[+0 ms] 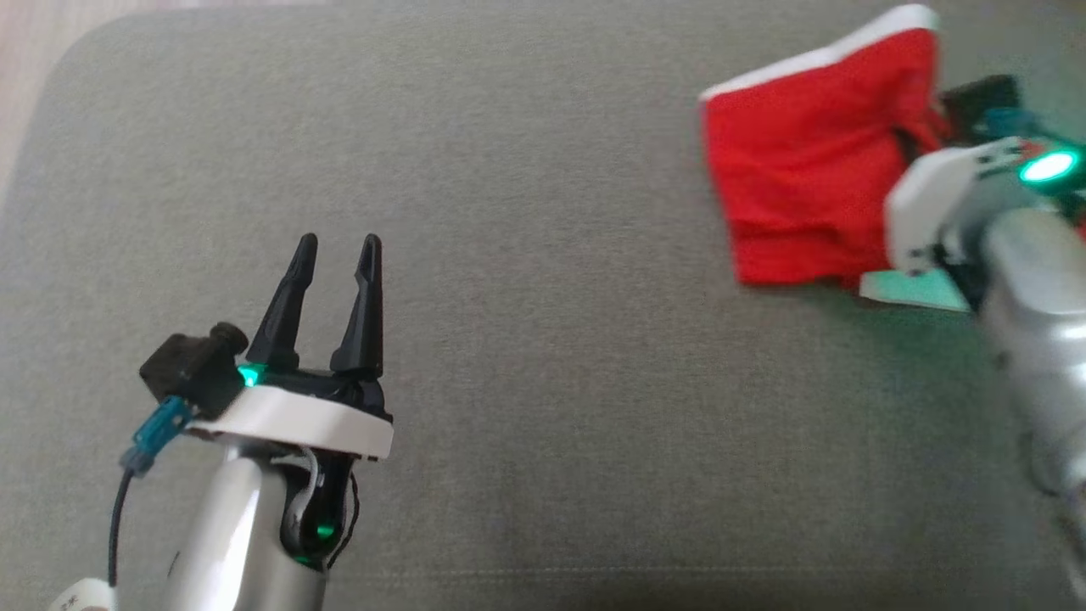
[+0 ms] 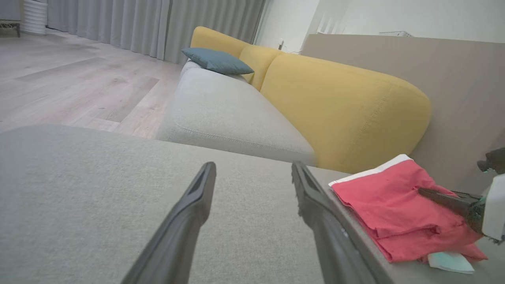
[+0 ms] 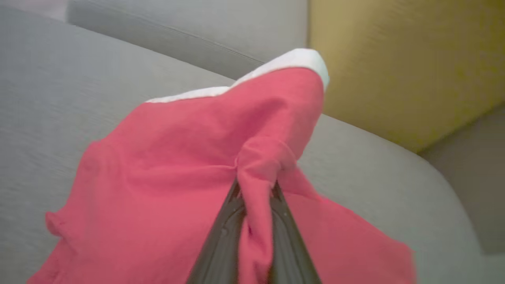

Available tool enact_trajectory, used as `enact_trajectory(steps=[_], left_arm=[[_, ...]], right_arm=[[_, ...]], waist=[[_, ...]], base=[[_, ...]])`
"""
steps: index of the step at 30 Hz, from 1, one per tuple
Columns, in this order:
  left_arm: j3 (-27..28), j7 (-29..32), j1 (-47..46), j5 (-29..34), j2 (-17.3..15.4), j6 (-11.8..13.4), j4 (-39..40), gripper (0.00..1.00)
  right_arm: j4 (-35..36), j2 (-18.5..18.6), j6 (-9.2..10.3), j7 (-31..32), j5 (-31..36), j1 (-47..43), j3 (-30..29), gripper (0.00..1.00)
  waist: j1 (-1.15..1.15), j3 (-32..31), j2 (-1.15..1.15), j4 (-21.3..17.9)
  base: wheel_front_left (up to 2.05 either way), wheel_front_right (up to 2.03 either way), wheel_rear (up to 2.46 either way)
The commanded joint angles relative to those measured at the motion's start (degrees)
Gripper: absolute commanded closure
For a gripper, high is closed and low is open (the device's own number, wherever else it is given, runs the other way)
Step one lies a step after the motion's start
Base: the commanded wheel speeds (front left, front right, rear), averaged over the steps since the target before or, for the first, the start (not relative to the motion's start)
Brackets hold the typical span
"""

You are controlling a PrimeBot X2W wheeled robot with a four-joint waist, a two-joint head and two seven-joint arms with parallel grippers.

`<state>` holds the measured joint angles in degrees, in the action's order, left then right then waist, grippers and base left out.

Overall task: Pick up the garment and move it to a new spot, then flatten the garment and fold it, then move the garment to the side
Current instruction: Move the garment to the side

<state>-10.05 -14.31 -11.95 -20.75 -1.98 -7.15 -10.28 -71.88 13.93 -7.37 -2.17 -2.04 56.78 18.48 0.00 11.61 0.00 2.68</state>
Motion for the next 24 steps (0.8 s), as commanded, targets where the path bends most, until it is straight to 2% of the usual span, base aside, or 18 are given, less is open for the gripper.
enact_trajectory(steps=[1, 7, 13, 18, 24], left_arm=[[2.4, -0.7, -1.4, 0.5, -0.9, -0.3, 2.4, 0.0], [2.5, -0.7, -2.4, 0.8, -0.9, -0.3, 3.1, 0.0], [2.0, -0.7, -3.6, 1.0, -0.9, -0.3, 3.1, 0.0], [1.9, -0.7, -3.9, 0.7, -0.9, -0.3, 2.9, 0.0], [1.9, -0.7, -4.3, 0.6, -0.9, -0.3, 3.0, 0.0]], right_arm=[[1.4, 1.7, -0.12, 0.4, -1.0, -0.5, 1.8, 1.0], [3.7, 11.1, -0.12, 2.9, -4.2, -1.1, 9.6, 1.0], [6.0, 16.9, -0.12, 5.3, -6.0, -1.2, 13.1, 1.0], [6.8, 19.8, -0.12, 7.5, -6.8, -1.7, 13.1, 1.0], [7.6, 20.5, -0.12, 8.6, -6.8, -1.8, 9.8, 1.0]], waist=[[0.0, 0.0, 0.0, -1.1], [0.0, 3.0, 0.0, -2.1], [0.0, 5.3, 0.0, -2.1], [0.0, 5.8, 0.0, -2.1], [0.0, 6.7, 0.0, -2.1]], base=[[0.0, 0.0, 0.0], [0.0, 0.0, 0.0], [0.0, 0.0, 0.0], [0.0, 0.0, 0.0], [0.0, 0.0, 0.0]])
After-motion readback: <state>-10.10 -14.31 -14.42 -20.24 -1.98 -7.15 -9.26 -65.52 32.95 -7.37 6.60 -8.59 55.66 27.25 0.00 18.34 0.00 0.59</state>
